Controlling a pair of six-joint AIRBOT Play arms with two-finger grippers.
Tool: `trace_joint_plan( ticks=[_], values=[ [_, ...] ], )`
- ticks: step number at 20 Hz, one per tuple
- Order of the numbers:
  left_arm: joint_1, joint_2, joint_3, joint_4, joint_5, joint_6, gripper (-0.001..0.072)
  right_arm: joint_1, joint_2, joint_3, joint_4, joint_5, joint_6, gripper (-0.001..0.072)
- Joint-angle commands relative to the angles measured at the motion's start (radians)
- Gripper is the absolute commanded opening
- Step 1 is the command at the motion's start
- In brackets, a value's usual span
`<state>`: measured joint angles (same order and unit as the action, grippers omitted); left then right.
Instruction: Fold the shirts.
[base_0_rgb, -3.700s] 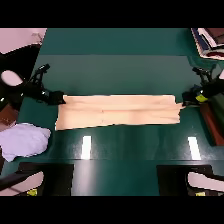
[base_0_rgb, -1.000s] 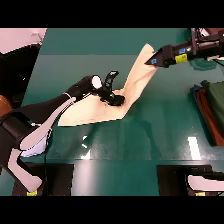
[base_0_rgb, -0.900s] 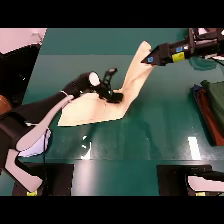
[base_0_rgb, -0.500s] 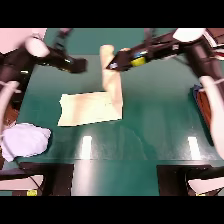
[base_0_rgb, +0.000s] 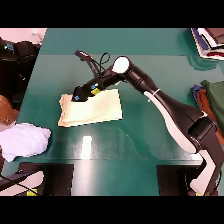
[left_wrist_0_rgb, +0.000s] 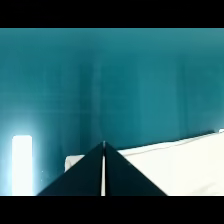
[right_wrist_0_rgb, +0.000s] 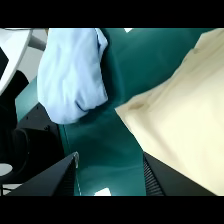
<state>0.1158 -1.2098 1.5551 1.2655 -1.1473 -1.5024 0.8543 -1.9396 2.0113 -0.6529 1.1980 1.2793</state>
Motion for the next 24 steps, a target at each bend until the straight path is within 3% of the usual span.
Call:
trace_joint_plan(
  ticks=[1,5,10,12,14,16,19,22,23,24],
  values=[
    [0.022,0.012,0.001,-0.006,-0.049,0.019,0.0022,-0.105,-0.014,-0.007,-0.005,0.176,0.013,0.0451],
    [0.022,0.012,0.001,-0.013,-0.092,0.045,0.0022,-0.257,0.076,-0.207,-0.011,0.209,0.025,0.0451],
    [0.022,0.012,0.001,-0.035,-0.094,0.044,0.0022,-0.431,0.311,-0.651,-0.099,-0.021,0.048,0.0457],
    [0.022,0.012,0.001,-0.062,-0.094,0.044,0.0022,-0.477,0.346,-0.771,-0.098,-0.084,0.056,0.0693],
    [0.022,0.009,0.001,-0.078,-0.091,0.044,0.0022,-0.484,0.326,-0.831,-0.054,-0.106,0.055,0.0700],
    [0.022,0.006,-0.006,-0.089,-0.088,0.044,0.0022,-0.462,0.270,-0.843,0.062,-0.104,-0.006,0.0627],
    [0.022,0.004,-0.006,-0.097,-0.091,0.044,0.0022,-0.377,0.179,-0.768,0.156,-0.121,-0.041,0.0625],
    [0.022,0.003,-0.006,-0.100,-0.092,0.044,0.0022,-0.280,0.079,-0.627,0.165,-0.123,-0.039,0.0577],
    [0.022,0.004,-0.006,-0.100,-0.095,0.044,0.0022,-0.251,0.045,-0.583,0.164,-0.124,-0.039,0.0539],
    [0.022,0.004,-0.006,-0.105,-0.101,0.045,0.0022,-0.231,0.014,-0.542,0.164,-0.122,-0.038,0.0423]
  ],
)
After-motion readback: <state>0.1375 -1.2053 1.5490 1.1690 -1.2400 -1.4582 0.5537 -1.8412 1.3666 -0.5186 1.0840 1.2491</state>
